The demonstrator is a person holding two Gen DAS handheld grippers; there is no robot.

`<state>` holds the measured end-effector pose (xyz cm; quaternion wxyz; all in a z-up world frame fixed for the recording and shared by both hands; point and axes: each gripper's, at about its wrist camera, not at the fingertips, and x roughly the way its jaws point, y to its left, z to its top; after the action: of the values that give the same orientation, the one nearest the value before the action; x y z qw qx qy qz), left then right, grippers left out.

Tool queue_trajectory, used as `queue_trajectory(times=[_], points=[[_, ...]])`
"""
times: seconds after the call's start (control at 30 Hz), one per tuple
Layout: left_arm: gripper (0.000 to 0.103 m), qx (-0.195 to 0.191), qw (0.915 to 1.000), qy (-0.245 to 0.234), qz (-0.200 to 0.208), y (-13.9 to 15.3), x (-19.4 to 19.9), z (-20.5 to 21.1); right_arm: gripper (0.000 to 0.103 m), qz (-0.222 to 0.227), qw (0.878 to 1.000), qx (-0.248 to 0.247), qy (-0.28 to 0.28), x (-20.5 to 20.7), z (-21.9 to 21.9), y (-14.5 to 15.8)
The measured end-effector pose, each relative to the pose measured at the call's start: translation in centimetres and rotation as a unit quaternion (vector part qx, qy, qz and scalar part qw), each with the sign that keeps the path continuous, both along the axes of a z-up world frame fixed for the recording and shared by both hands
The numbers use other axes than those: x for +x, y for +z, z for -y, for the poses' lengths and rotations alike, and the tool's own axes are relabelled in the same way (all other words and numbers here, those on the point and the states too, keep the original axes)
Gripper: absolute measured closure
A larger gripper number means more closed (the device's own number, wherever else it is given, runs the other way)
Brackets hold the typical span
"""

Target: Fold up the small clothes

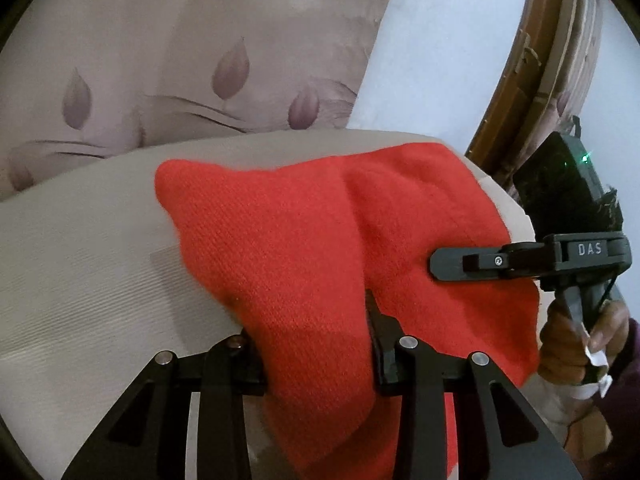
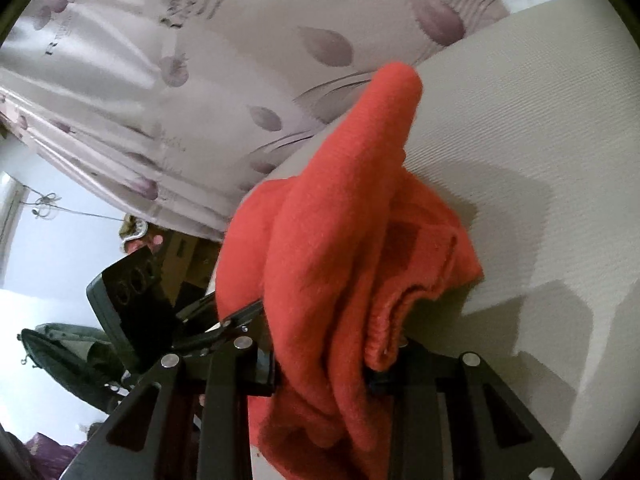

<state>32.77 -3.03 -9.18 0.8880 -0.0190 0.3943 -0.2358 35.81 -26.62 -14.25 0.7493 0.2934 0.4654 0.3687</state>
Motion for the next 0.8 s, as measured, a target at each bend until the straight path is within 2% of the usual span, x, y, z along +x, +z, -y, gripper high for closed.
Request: queue_trajectory(times=[0.37, 0.57, 0.8], points=[[0.066, 0.049, 0.9981, 0.029, 0.021, 2.8, -7.3, -4.9, 0.075, -0.002, 0.999, 0.043, 0.017, -5.2, -5.3, 1.5], [0.066, 0.059, 0.9974, 0.037, 0.018, 3.1, -10.4, -6.5, 0.075, -0.01, 0.998, 0.061, 0.021, -8.2, -7.4, 1.1], [0.066, 0.052, 0.9976, 0.043, 0.011, 2.8, -12.9, -7.3, 0.075, -0.017, 0.998, 0.052, 0.022, -10.5, -8.8, 0.8]])
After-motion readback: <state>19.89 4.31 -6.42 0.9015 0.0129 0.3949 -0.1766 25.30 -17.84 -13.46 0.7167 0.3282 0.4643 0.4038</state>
